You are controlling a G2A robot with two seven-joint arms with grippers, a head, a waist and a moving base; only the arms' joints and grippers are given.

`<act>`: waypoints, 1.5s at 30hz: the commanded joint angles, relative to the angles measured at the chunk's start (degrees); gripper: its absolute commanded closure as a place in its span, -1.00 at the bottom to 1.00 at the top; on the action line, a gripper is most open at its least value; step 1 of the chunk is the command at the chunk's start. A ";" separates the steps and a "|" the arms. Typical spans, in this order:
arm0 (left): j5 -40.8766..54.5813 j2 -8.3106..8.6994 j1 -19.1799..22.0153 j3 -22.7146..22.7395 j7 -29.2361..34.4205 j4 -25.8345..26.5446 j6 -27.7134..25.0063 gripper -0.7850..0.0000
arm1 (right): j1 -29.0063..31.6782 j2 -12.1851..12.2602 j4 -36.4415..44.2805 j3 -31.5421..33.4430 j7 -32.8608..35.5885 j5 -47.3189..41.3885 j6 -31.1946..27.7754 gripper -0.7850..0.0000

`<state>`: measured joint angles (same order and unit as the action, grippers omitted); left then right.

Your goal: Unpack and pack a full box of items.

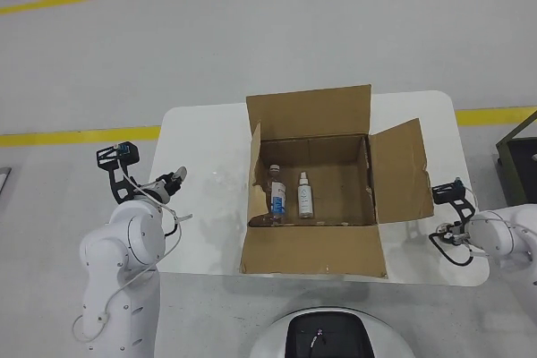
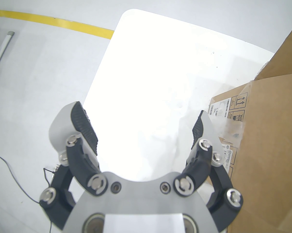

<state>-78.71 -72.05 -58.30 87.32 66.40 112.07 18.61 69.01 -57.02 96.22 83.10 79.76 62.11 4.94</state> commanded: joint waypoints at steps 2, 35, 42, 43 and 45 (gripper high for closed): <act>0.00 0.00 0.00 0.00 0.00 0.00 0.00 -1.00 | 0.13 0.03 0.75 0.87 -0.41 -0.79 0.35 1.00; 0.00 0.00 0.00 0.00 0.00 0.00 0.00 -1.00 | 3.45 1.48 28.47 21.44 -2.43 -35.38 0.57 1.00; 0.00 0.00 0.00 0.00 0.00 0.00 0.00 -1.00 | 4.13 1.43 28.29 21.18 -4.14 -35.96 0.25 1.00; 0.00 0.00 0.00 0.00 0.00 0.00 0.00 -1.00 | 4.51 1.44 28.34 21.10 -5.01 -35.99 0.04 1.00; 0.00 0.00 0.00 0.00 0.00 0.00 0.00 -1.00 | 4.45 1.46 28.94 20.65 -6.53 -37.00 -0.08 1.00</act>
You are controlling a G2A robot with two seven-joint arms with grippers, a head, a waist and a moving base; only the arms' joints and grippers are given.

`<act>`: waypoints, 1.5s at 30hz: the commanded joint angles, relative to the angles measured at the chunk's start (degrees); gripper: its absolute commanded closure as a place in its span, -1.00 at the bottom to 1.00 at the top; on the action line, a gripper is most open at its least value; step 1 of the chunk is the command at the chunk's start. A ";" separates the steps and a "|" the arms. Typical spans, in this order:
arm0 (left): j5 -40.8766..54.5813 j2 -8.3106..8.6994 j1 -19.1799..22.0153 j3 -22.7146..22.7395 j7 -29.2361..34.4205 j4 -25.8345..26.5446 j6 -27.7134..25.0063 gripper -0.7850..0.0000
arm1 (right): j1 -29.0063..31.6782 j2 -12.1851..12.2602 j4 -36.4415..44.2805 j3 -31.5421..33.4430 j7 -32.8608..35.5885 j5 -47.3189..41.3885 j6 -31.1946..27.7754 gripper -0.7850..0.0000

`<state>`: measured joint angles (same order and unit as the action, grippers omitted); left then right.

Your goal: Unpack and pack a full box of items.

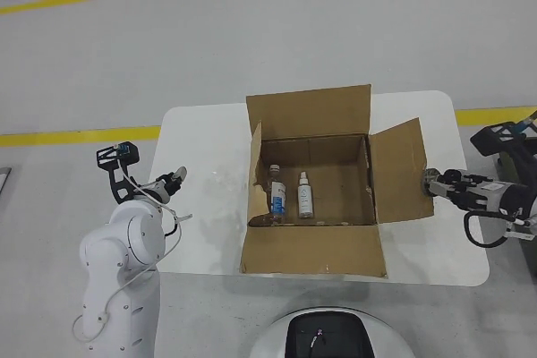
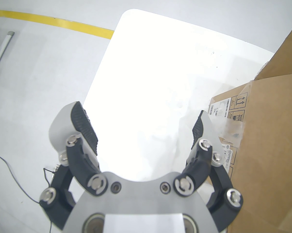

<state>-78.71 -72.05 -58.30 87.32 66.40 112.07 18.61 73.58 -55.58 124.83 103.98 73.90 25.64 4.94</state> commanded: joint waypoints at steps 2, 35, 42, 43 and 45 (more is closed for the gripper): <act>0.00 0.00 0.00 0.00 0.00 0.00 0.00 -1.00 | -1.02 0.10 1.00 -1.23 -1.67 -0.84 -0.42 1.00; 0.00 0.00 0.00 0.00 0.00 0.00 0.00 -1.00 | -38.51 -7.42 -36.68 -57.39 -6.91 8.71 10.05 1.00; 0.00 0.00 0.00 0.00 0.00 0.00 0.00 -1.00 | -41.90 -9.98 -43.96 -62.29 -7.38 8.09 10.86 0.99; 0.00 0.00 0.00 0.00 0.00 0.00 0.00 -1.00 | -42.34 -10.32 -44.81 -62.90 -7.47 8.18 11.00 0.87; 0.00 0.00 0.00 0.00 0.00 0.00 0.00 -1.00 | -43.05 -11.03 -46.41 -63.95 -7.70 7.80 11.00 0.76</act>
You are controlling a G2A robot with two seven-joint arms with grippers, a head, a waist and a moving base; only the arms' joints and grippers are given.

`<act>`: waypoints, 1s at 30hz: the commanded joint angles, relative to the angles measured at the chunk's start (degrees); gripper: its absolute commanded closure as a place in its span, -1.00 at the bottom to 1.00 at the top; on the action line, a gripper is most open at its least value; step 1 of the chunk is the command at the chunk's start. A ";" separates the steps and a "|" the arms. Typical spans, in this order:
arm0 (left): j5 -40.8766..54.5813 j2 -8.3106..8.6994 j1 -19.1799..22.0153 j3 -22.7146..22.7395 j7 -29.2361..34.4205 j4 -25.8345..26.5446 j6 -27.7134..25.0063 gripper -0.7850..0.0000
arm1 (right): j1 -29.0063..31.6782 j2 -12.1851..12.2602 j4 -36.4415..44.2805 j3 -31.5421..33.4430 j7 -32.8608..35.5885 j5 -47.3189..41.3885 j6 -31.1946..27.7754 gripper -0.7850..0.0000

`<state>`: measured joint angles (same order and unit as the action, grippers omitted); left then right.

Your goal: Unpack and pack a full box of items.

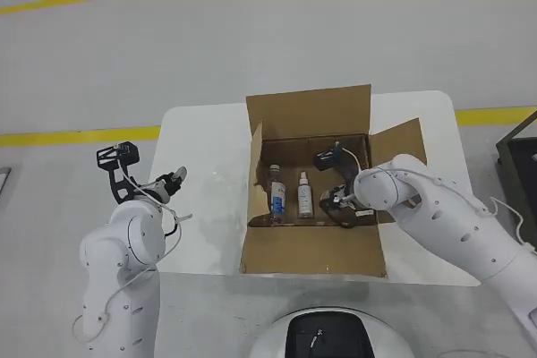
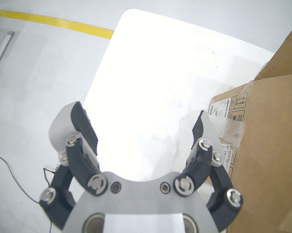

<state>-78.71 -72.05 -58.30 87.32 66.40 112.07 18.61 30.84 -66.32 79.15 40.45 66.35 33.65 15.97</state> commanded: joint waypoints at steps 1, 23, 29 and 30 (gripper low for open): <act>0.00 0.00 0.00 0.00 0.00 0.00 0.00 -1.00 | -0.67 -0.61 -1.45 -0.87 -0.31 -0.24 -0.05 0.64; 0.00 0.00 0.00 0.00 0.00 0.00 0.00 -1.00 | 2.66 1.69 12.55 16.27 -2.77 -5.18 -4.18 1.00; 0.00 0.00 0.00 0.00 0.00 0.00 0.00 -1.00 | 14.39 5.39 27.71 38.57 -5.64 -11.53 -9.72 1.00; 0.00 0.00 0.00 0.00 0.00 0.00 0.00 -1.00 | 16.46 5.78 29.20 42.30 -6.25 -13.12 -10.46 1.00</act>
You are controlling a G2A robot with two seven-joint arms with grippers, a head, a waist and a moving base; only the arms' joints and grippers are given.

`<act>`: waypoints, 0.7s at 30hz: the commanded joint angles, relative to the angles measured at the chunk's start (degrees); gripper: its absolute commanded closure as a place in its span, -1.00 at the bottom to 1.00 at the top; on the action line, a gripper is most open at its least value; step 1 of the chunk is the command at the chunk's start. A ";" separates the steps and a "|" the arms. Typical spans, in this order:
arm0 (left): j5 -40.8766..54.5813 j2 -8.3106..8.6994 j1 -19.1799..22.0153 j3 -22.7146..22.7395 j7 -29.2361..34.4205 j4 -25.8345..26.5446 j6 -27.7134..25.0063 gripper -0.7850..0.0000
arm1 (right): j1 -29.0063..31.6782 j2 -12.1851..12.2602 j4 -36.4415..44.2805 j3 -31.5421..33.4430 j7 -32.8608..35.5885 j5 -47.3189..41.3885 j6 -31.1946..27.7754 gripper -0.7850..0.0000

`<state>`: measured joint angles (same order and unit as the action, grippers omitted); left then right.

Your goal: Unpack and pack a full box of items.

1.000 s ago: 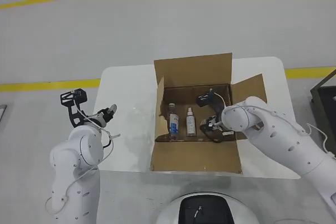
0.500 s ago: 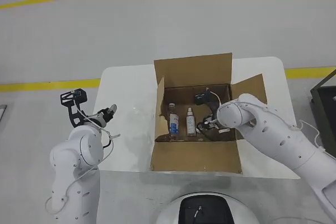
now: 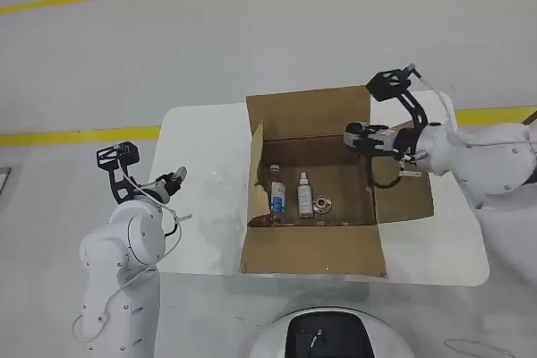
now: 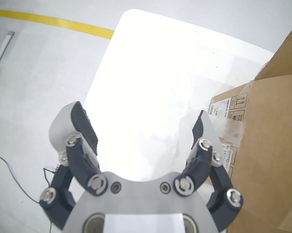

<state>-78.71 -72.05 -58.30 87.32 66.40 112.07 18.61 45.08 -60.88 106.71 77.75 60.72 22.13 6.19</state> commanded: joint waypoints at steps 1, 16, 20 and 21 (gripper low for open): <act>0.00 0.00 0.00 0.00 0.00 0.00 0.00 -1.00 | 4.34 0.72 2.87 8.50 -0.86 -2.71 -1.31 1.00; 0.00 0.00 0.00 0.00 0.00 0.00 0.00 -1.00 | 33.15 1.60 -0.94 42.56 -8.92 -22.28 -11.65 1.00; 0.00 0.00 0.00 0.00 0.00 0.00 0.00 -1.00 | 34.84 1.54 -1.27 41.94 -7.78 -24.32 -12.10 1.00; 0.00 0.00 0.00 0.00 0.00 0.00 0.00 -1.00 | 34.84 1.54 -1.27 41.94 -7.78 -24.32 -12.10 1.00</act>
<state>-78.71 -72.05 -58.30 87.32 66.40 112.07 18.61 80.00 -59.34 105.43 119.66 53.00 -2.40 -5.95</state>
